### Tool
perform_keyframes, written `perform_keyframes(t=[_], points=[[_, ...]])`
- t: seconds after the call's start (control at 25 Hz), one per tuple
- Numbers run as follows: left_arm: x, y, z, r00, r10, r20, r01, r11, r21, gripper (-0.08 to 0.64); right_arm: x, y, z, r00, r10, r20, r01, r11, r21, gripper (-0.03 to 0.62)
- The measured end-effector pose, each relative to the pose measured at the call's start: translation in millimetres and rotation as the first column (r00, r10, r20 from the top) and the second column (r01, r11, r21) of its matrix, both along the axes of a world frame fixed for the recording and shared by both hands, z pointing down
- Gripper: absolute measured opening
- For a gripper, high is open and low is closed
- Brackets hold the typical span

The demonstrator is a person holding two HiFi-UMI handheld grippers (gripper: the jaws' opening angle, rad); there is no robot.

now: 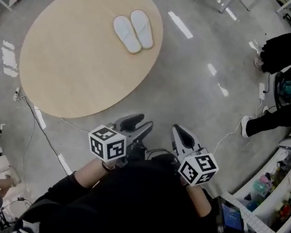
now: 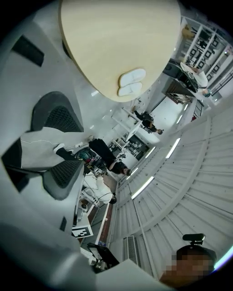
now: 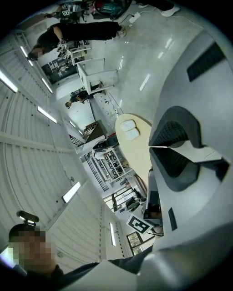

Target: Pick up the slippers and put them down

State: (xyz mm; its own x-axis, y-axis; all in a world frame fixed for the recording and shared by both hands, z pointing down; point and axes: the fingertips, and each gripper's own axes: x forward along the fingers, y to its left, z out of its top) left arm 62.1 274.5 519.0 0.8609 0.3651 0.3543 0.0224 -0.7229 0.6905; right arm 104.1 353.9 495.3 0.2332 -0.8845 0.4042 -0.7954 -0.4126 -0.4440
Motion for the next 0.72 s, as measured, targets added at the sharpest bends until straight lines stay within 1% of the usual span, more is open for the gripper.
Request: perform_keyframes(t=[0.08,0.2,0.32,0.4,0.48,0.56,0.64,0.72], points=[[8,-18,2,0.999,-0.032,0.004,0.032,0.999,-0.008,0.207,13,-17,2,1.0,-0.017,0.011,0.017,1.0,-0.004,0.018],[23,-42,5,0.995,-0.096,0.013,0.096,0.995,-0.001,0.207,35,-46,7,0.997,-0.064,0.033,0.064,0.998,0.006,0.018],[37,-70,5,0.985,-0.171,0.018,0.171,0.985,0.023,0.207,55,-80,11,0.988,-0.145,0.049,0.144,0.989,0.027,0.018],[48,-97,4,0.967,-0.254,0.017,0.253,0.966,0.052,0.207,71,-112,12,0.971,-0.236,0.049,0.233,0.971,0.055,0.018],[62,-126,2,0.935,-0.353,0.016,0.351,0.933,0.086,0.207,91,-145,11,0.942,-0.333,0.039,0.329,0.94,0.089,0.018],[79,-141,-2,0.906,-0.423,0.017,0.42,0.902,0.103,0.207,115,-165,7,0.92,-0.39,0.033,0.384,0.917,0.108,0.018],[102,-143,-8,0.891,-0.454,0.015,0.449,0.886,0.114,0.207,142,-173,1,0.909,-0.416,0.034,0.41,0.905,0.116,0.018],[131,-140,-17,0.887,-0.462,0.004,0.457,0.878,0.141,0.207,169,-178,-5,0.897,-0.44,0.034,0.432,0.893,0.127,0.018]])
